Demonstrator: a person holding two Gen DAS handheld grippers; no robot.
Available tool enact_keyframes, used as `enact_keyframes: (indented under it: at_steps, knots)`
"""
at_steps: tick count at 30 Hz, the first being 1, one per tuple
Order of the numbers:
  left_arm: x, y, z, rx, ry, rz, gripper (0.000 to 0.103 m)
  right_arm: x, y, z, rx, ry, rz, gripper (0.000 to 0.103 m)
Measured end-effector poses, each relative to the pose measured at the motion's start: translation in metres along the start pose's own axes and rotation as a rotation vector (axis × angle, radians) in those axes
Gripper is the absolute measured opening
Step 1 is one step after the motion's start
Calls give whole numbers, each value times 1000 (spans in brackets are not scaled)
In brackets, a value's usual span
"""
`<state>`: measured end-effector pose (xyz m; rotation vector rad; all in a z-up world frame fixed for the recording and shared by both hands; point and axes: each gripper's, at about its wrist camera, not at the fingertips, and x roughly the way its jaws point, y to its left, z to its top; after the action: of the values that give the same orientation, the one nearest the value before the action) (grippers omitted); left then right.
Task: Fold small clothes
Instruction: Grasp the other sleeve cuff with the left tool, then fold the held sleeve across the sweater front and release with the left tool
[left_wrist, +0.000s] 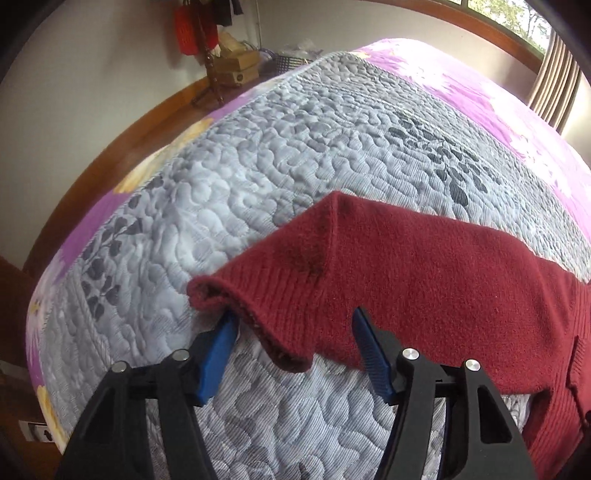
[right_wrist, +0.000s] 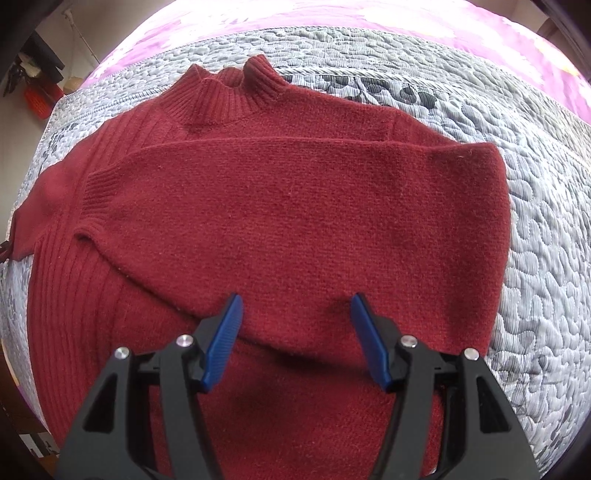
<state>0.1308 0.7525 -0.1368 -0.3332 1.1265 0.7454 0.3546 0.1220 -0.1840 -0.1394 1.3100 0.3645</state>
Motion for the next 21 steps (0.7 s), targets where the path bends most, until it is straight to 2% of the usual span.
enact_keyframes:
  at_steps: [1, 2, 3, 6, 8, 10, 14, 17, 21]
  knots:
    - [4, 0, 2, 2, 5, 19, 62, 2, 0, 0, 0, 3, 0, 61]
    - [8, 2, 3, -3, 9, 28, 49, 3, 0, 1, 1, 5, 1, 61]
    - [12, 5, 4, -16, 21, 26, 30, 3, 0, 1, 1, 5, 2, 61]
    - [13, 16, 3, -76, 24, -30, 14, 8, -1, 3, 6, 3, 8, 62]
    - [2, 18, 0, -104, -3, -59, 12, 9, -1, 3, 10, 0, 11, 62]
    - [-16, 15, -4, -126, -38, -124, 12, 7, -1, 1, 10, -6, 12, 62]
    - [-54, -11, -13, -114, -89, -222, 11, -1, -7, -3, 13, -16, 28, 62]
    - [-76, -43, -18, -97, -96, -339, 11, -13, -10, -10, 6, -27, 27, 62]
    - [-100, -105, -32, -27, -83, -484, 11, -28, -16, -19, -10, -50, 12, 62]
